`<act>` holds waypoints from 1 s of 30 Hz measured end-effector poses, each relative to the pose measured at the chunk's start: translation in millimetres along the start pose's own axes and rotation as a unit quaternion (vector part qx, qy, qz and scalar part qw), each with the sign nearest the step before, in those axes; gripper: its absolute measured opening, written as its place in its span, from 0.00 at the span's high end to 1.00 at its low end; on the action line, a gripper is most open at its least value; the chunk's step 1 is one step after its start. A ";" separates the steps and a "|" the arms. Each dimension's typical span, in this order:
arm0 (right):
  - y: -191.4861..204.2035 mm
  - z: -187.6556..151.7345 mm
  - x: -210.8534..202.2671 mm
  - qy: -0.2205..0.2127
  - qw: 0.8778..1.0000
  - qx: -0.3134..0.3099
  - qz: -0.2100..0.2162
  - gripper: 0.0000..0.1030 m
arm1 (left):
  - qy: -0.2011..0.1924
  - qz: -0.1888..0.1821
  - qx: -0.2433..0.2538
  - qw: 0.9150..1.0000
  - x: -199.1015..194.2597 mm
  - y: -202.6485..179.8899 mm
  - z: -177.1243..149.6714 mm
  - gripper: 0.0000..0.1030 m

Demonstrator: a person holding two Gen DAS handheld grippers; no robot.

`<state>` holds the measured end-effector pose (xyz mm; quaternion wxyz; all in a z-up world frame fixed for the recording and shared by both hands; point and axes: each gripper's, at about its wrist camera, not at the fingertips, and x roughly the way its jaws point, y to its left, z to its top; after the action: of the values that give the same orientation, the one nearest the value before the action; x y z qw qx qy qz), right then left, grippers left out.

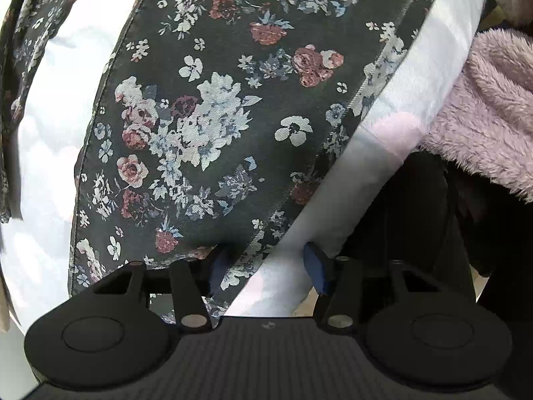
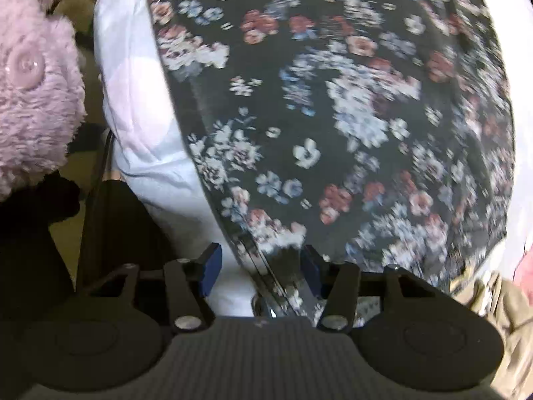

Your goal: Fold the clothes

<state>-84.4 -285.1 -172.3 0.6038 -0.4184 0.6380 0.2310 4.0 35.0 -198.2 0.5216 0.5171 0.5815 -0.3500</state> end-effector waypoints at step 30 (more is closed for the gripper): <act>-91.8 5.4 -51.3 -0.129 0.968 0.208 -0.051 0.96 | -0.050 0.057 -0.128 0.989 -17.3 17.8 -28.9 0.96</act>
<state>-10.7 -317.6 -104.4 0.7655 -0.2824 0.5668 0.1139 12.9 62.2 -173.0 0.6311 0.4601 0.5641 -0.2679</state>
